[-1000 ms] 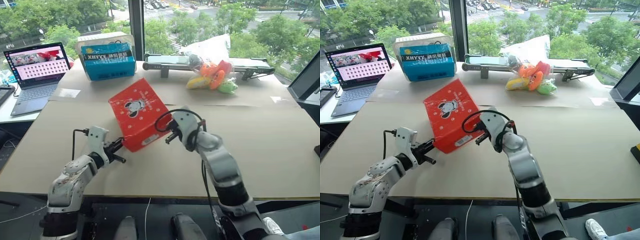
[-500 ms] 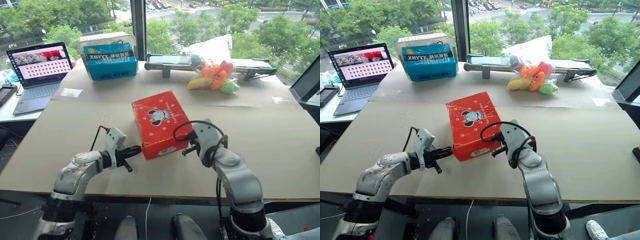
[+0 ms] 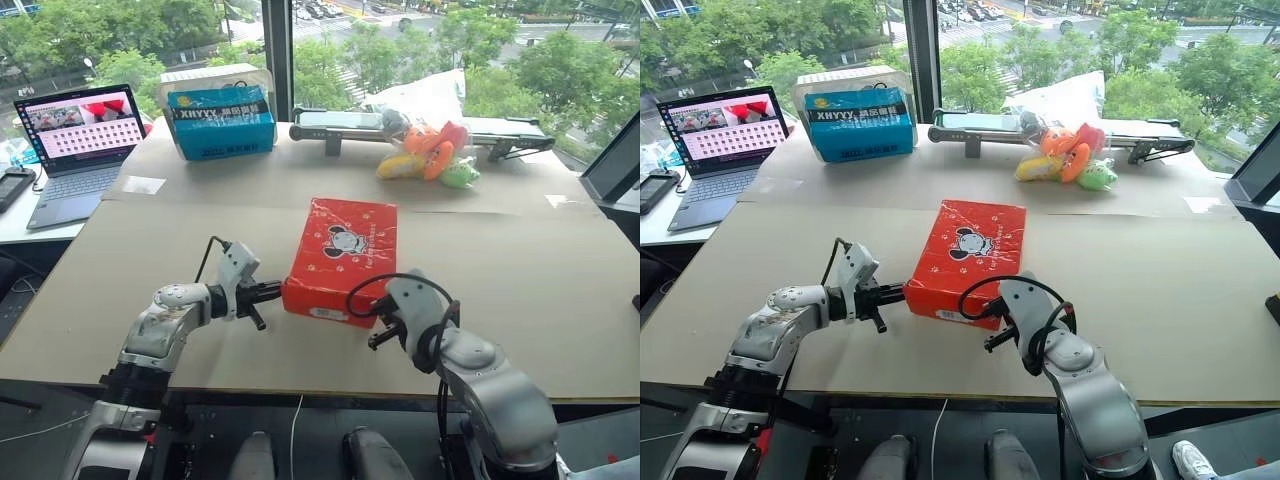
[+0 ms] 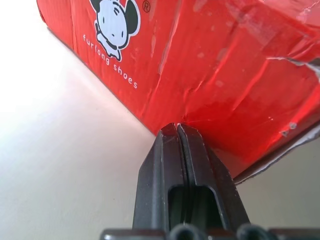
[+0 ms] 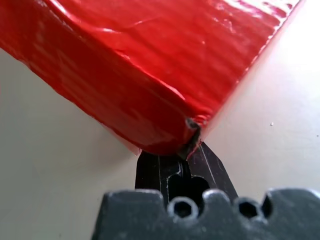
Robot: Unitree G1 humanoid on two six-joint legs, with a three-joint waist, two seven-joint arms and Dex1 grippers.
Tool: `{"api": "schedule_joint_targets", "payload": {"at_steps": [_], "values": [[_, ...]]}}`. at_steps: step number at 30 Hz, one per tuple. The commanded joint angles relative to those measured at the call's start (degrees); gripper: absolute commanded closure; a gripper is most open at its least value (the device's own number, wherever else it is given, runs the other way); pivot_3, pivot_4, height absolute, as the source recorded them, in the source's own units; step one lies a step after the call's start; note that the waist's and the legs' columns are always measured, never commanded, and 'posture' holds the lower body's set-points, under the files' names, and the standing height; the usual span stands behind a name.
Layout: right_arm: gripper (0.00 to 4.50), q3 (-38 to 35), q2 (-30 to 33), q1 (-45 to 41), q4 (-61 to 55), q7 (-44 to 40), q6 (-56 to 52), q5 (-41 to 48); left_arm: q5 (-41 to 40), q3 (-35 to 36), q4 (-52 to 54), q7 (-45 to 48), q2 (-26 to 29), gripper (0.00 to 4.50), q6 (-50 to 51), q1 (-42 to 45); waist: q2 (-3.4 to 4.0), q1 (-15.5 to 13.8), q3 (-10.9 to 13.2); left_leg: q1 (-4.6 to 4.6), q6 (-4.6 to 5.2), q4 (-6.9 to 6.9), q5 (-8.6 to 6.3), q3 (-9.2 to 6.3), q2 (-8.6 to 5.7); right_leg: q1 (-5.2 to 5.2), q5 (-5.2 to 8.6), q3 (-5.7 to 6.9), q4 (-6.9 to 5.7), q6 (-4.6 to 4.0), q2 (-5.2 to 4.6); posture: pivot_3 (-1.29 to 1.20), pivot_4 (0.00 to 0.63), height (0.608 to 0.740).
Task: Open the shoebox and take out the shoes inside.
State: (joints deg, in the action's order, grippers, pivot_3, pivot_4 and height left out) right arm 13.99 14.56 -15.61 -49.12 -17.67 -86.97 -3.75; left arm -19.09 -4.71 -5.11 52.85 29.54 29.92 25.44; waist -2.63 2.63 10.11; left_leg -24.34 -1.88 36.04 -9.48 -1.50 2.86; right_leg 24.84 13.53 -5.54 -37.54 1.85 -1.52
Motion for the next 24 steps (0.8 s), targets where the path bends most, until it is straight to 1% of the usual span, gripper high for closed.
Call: {"api": "schedule_joint_targets", "payload": {"at_steps": [1, 6, 11, 16, 18, 20, 24], "values": [[4.50, -2.22, 1.43, -0.56, 1.69, 0.29, 5.16, 1.40, -1.68, -0.59, 5.47, 0.72, -0.79, 4.46, 0.69, -1.38, 0.00, 0.01, 0.00, 0.00, 0.00, 0.00, 0.00, 0.00, 0.00, 0.00, 0.00, 0.00, 0.00, 0.00, 0.00, 0.00, 0.150, 0.736], [4.50, -5.72, 3.75, -1.04, 5.84, 0.23, 9.66, 2.15, -2.79, 0.37, 10.31, -0.73, -0.77, 4.46, 2.77, -4.23, 0.00, 0.02, 0.00, 0.00, 0.00, 0.00, 0.00, 0.02, 0.00, -0.01, 0.00, -0.01, 0.03, 0.01, -0.01, 0.00, 0.150, 0.736], [4.50, -6.02, 5.04, -1.10, 7.52, 0.11, 12.11, 3.39, -2.94, 0.68, 13.30, -2.51, -1.14, 4.46, 4.00, -6.48, 0.00, 0.13, 0.00, 0.02, 0.00, -0.01, 0.00, 0.03, 0.00, -0.01, 0.00, -0.05, 0.02, 0.01, 0.00, 0.00, 0.150, 0.736], [4.50, -5.56, 6.24, -0.88, 6.56, -0.73, 11.63, 5.21, -2.18, 1.47, 11.36, -2.05, 0.12, 4.46, 2.87, -5.88, 0.00, 0.14, 0.00, 0.03, 0.00, -0.01, 0.00, 0.03, 0.00, -0.01, 0.00, -0.04, 0.02, 0.01, 0.01, 0.00, 0.150, 0.736], [4.50, -5.73, 7.36, -0.49, 4.28, -2.70, 10.48, 7.39, -1.44, 1.81, 10.53, -1.39, 1.24, 4.46, 1.33, -6.03, 0.00, 0.17, 0.00, 0.02, 0.00, -0.01, 0.00, 0.02, 0.00, -0.01, 0.00, -0.04, 0.02, 0.01, 0.01, 0.00, 0.150, 0.736], [4.50, -7.46, 7.53, -0.33, 2.12, -4.40, 8.70, 9.76, -1.21, 2.46, 9.55, -1.27, 1.89, 4.46, 0.03, -5.99, 0.00, 0.17, 0.00, 0.02, 0.00, -0.02, 0.00, 0.02, 0.01, 0.00, 0.00, -0.04, 0.02, 0.01, 0.02, 0.00, 0.150, 0.736], [4.50, -9.47, 9.91, 0.04, -0.68, -7.63, 5.95, 13.47, 0.16, 2.50, 8.05, -1.23, 2.99, 4.46, -3.35, -6.06, 0.00, 0.06, 0.00, 0.01, 0.00, -0.02, 0.00, 0.01, 0.01, 0.00, 0.00, -0.04, 0.02, 0.01, 0.02, 0.00, 0.150, 0.736]]}}
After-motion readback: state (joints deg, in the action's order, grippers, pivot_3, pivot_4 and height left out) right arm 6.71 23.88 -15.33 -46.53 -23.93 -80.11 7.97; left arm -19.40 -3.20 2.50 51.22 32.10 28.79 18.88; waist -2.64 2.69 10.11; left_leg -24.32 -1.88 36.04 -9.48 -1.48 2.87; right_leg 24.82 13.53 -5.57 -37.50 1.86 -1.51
